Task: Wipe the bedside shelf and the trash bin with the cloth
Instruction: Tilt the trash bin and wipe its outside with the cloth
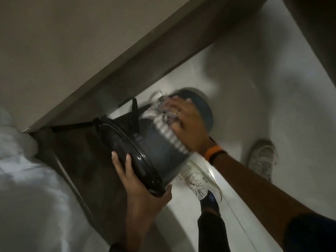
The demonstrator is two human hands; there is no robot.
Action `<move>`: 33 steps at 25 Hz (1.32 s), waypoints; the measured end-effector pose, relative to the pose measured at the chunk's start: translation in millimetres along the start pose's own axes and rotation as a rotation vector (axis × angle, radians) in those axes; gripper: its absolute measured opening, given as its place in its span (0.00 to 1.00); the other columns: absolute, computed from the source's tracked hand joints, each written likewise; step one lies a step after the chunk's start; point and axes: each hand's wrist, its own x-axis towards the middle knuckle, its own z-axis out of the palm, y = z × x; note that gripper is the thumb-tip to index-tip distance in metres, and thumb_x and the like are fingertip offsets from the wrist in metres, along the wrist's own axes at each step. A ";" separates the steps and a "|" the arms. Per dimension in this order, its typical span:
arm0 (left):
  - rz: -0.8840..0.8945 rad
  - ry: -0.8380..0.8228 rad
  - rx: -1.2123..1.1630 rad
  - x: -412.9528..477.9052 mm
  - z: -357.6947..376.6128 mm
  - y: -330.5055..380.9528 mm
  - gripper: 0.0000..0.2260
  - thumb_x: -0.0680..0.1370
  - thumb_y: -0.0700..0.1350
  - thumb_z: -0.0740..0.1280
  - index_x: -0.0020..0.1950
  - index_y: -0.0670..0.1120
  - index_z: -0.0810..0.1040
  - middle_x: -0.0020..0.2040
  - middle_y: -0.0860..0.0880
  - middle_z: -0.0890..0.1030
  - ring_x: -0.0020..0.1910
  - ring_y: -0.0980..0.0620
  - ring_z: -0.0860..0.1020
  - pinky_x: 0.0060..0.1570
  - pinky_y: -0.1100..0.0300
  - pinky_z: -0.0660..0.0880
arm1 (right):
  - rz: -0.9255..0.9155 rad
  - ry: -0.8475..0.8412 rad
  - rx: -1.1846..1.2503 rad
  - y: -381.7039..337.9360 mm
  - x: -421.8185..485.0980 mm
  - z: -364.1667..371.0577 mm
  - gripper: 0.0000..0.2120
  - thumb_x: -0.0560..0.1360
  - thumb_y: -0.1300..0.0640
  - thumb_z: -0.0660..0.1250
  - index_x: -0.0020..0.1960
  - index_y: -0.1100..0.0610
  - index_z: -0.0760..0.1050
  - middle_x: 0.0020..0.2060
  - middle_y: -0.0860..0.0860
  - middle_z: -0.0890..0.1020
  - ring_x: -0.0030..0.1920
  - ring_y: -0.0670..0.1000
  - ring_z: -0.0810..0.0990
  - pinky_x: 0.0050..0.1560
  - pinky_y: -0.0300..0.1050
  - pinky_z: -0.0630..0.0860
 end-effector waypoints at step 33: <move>-0.212 0.126 -0.218 33.9 25.7 107.1 0.39 0.57 0.39 0.79 0.67 0.51 0.71 0.80 0.42 0.54 0.76 0.45 0.61 0.70 0.76 0.62 | 0.515 0.311 0.693 -33.4 -83.9 -12.7 0.25 0.84 0.51 0.53 0.80 0.46 0.58 0.83 0.45 0.60 0.84 0.47 0.57 0.85 0.53 0.55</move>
